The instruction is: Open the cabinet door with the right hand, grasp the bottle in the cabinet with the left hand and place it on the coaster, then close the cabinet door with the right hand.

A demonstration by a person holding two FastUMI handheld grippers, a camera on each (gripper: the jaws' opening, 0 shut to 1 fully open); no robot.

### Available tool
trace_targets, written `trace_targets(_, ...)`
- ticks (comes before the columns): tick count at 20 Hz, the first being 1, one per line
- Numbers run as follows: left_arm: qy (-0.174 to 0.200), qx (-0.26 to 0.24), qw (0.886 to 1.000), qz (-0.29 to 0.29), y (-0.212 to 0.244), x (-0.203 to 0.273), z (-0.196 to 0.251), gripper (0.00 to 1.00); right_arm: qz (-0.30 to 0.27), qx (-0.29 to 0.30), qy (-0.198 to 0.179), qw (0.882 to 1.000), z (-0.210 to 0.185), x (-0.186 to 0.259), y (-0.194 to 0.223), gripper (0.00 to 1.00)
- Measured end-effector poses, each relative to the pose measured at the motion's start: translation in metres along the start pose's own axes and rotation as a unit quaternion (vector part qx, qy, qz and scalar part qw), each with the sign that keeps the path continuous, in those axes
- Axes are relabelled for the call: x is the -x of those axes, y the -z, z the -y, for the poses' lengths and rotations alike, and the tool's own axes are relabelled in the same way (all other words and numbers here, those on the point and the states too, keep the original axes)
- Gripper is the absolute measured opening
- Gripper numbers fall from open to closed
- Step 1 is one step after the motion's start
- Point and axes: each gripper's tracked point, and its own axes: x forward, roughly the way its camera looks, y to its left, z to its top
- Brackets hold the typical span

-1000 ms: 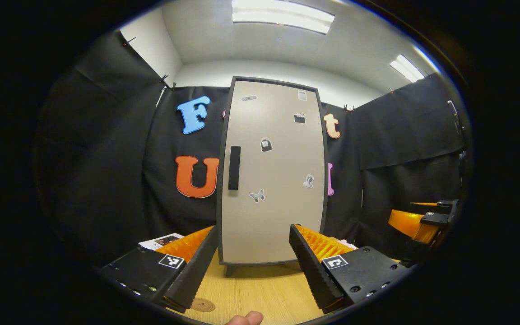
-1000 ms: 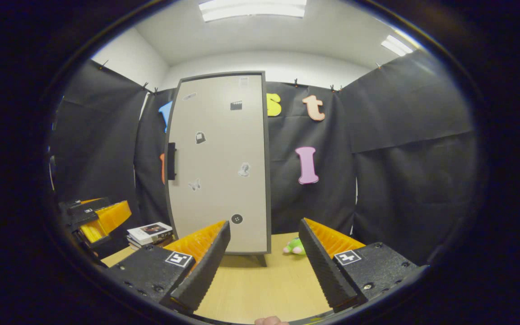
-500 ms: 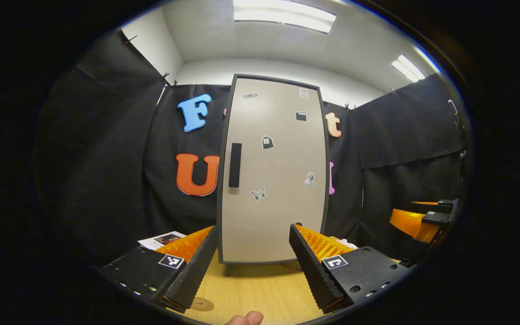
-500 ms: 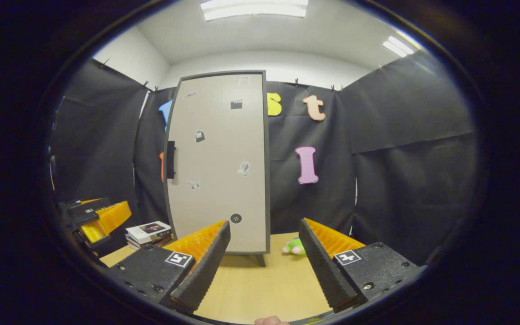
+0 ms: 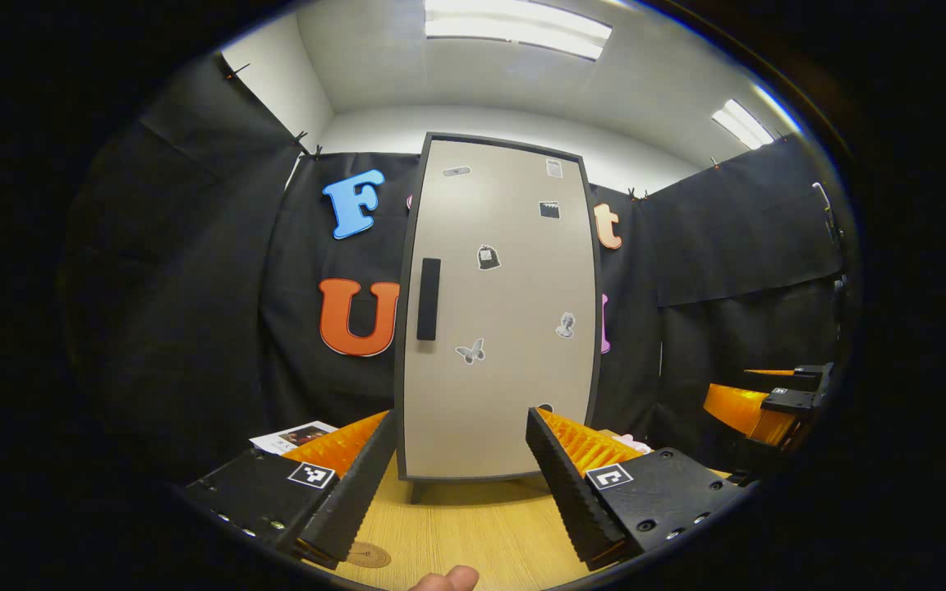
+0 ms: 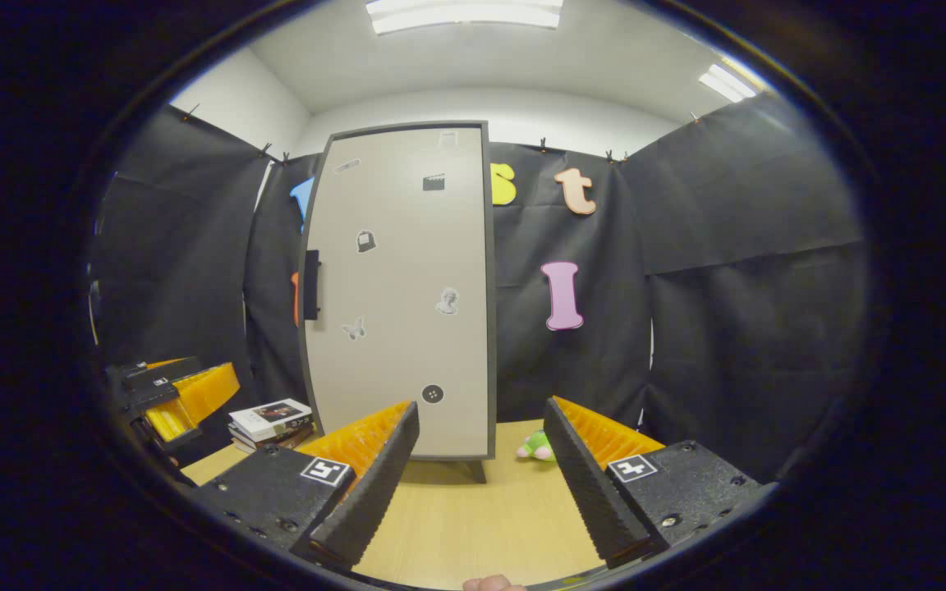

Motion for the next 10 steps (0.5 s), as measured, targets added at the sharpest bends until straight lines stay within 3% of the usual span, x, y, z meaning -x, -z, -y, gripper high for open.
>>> trace_targets(4, 0.001, -0.004, 1.000, -0.005, 0.003, -0.005, -0.004, 0.95, -0.005, -0.001, -0.011, 1.000, -0.009, -0.011, 0.004, 0.95)
trace_targets(5, 0.001, -0.005, 1.000, -0.006, 0.003, -0.006, -0.004, 0.95, -0.005, -0.001, -0.018, 1.000, -0.017, -0.013, 0.002, 0.99)
trace_targets(9, -0.001, -0.009, 1.000, -0.003, 0.003, -0.006, -0.009, 0.95, 0.002, 0.010, -0.056, 0.998, -0.044, -0.035, -0.010, 0.95)
trace_targets(10, -0.002, -0.010, 1.000, -0.004, 0.003, -0.005, -0.011, 0.95, 0.003, 0.008, -0.068, 0.998, -0.053, -0.042, -0.012, 0.99)
